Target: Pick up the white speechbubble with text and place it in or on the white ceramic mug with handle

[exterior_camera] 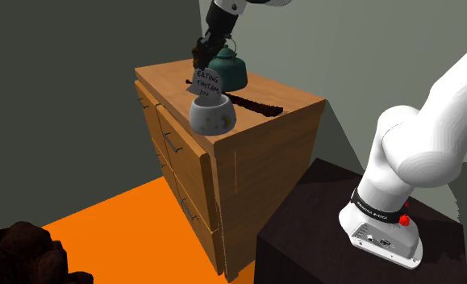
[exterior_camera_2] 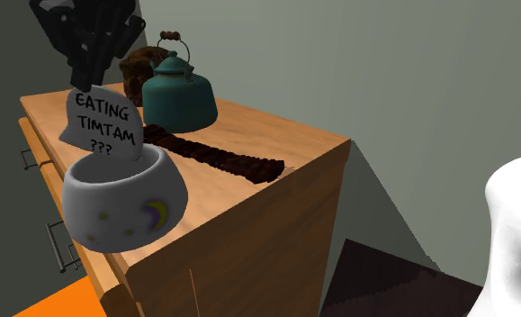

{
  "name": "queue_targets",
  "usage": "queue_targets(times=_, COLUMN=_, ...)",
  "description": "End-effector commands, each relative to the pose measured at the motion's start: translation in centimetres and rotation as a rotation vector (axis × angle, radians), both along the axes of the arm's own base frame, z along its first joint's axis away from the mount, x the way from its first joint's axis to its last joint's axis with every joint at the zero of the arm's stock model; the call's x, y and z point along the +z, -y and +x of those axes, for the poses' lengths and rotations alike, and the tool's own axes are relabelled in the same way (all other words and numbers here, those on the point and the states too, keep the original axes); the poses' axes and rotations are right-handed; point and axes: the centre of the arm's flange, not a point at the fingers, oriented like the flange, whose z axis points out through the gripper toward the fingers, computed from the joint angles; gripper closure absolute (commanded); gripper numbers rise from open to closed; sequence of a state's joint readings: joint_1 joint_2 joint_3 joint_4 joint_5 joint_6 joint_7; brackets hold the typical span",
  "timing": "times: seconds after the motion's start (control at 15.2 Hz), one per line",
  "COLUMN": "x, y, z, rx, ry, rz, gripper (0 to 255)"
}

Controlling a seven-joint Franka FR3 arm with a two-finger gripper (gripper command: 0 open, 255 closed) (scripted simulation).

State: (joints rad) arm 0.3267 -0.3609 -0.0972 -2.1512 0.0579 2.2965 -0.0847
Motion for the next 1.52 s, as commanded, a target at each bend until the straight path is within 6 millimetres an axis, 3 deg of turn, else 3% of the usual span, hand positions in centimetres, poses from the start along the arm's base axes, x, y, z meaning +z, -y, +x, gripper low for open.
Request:
queue_targets(times=0.0, x=-0.9, y=0.0, z=0.0, rx=0.000, ry=0.000, rz=0.000, gripper=255)
queue_targets(times=0.53, x=-0.9, y=0.0, z=0.0, rx=0.000, ry=0.000, rz=0.000, gripper=255)
queue_targets(times=0.59, x=-0.9, y=0.1, z=0.1, rx=0.000, ry=0.000, rz=0.000, gripper=0)
queue_targets(times=0.92, x=-0.9, y=0.0, z=0.0, rx=0.000, ry=0.000, rz=0.000, gripper=0)
queue_targets(times=1.19, x=3.4, y=0.9, z=-2.3, rx=0.000, ry=0.000, rz=0.000, gripper=0)
queue_targets(times=1.45, x=3.4, y=0.9, z=-2.3, rx=0.000, ry=0.000, rz=0.000, gripper=0)
